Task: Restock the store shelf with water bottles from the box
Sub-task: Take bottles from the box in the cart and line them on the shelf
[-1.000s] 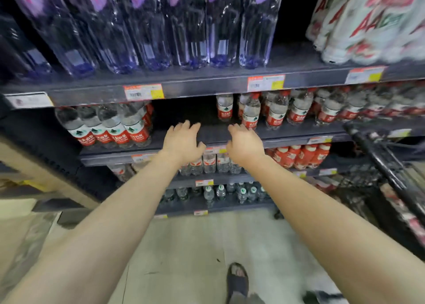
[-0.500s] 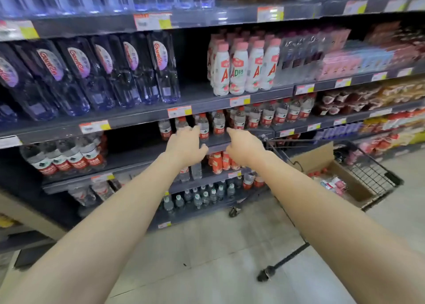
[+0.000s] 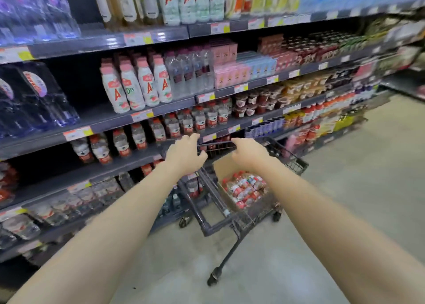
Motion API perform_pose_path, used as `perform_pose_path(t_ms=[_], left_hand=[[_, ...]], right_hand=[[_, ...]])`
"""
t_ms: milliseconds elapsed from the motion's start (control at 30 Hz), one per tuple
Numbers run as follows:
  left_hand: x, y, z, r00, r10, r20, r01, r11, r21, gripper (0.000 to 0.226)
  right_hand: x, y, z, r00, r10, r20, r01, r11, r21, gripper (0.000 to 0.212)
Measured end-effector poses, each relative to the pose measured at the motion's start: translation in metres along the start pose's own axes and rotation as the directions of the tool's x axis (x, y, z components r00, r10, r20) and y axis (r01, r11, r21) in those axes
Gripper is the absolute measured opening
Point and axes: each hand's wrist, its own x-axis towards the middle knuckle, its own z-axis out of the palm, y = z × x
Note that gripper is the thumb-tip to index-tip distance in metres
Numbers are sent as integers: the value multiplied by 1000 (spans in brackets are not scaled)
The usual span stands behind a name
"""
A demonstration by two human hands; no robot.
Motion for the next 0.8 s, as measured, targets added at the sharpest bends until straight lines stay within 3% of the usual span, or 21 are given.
perform_pose_path(t_ms=[300, 600, 800], left_hand=[[96, 83, 77, 994, 3, 114, -2, 1000, -14, 67], [241, 91, 186, 955, -117, 273, 146, 985, -88, 65], [298, 84, 235, 897, -260, 358, 307, 948, -83, 60]], right_hand=[[45, 130, 9, 997, 60, 50, -61, 998, 30, 44], [187, 219, 46, 995, 37, 95, -36, 999, -16, 47], [261, 250, 79, 972, -13, 236, 22, 999, -36, 38]])
